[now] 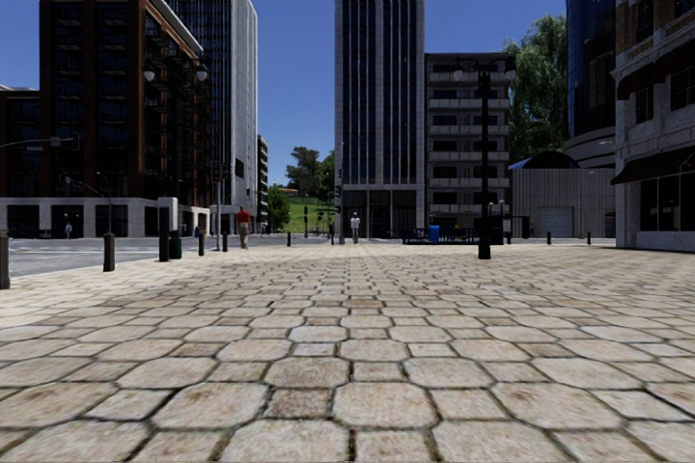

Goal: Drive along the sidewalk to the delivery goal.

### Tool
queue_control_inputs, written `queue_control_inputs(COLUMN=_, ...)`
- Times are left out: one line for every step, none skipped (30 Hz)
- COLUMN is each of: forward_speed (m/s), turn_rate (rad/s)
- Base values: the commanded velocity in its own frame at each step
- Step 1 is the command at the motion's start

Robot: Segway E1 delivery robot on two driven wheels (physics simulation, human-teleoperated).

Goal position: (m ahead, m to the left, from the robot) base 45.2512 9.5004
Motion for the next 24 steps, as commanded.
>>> queue_control_inputs(forward_speed=2.0, turn_rate=0.0)
queue_control_inputs(forward_speed=2.0, turn_rate=0.0)
queue_control_inputs(forward_speed=2.0, turn_rate=0.0)
queue_control_inputs(forward_speed=2.0, turn_rate=0.0)
queue_control_inputs(forward_speed=2.0, turn_rate=0.0)
queue_control_inputs(forward_speed=2.0, turn_rate=0.0)
queue_control_inputs(forward_speed=2.0, turn_rate=0.0)
queue_control_inputs(forward_speed=2.0, turn_rate=0.0)
queue_control_inputs(forward_speed=2.0, turn_rate=0.0)
queue_control_inputs(forward_speed=2.0, turn_rate=0.0)
queue_control_inputs(forward_speed=2.0, turn_rate=0.0)
queue_control_inputs(forward_speed=2.0, turn_rate=0.0)
queue_control_inputs(forward_speed=2.0, turn_rate=0.0)
queue_control_inputs(forward_speed=2.0, turn_rate=0.0)
queue_control_inputs(forward_speed=2.0, turn_rate=0.0)
queue_control_inputs(forward_speed=2.0, turn_rate=0.0)
queue_control_inputs(forward_speed=2.0, turn_rate=0.0)
queue_control_inputs(forward_speed=2.0, turn_rate=0.0)
queue_control_inputs(forward_speed=2.0, turn_rate=0.0)
queue_control_inputs(forward_speed=2.0, turn_rate=0.0)
queue_control_inputs(forward_speed=2.0, turn_rate=0.0)
queue_control_inputs(forward_speed=2.0, turn_rate=0.0)
queue_control_inputs(forward_speed=2.0, turn_rate=0.0)
queue_control_inputs(forward_speed=2.0, turn_rate=0.0)
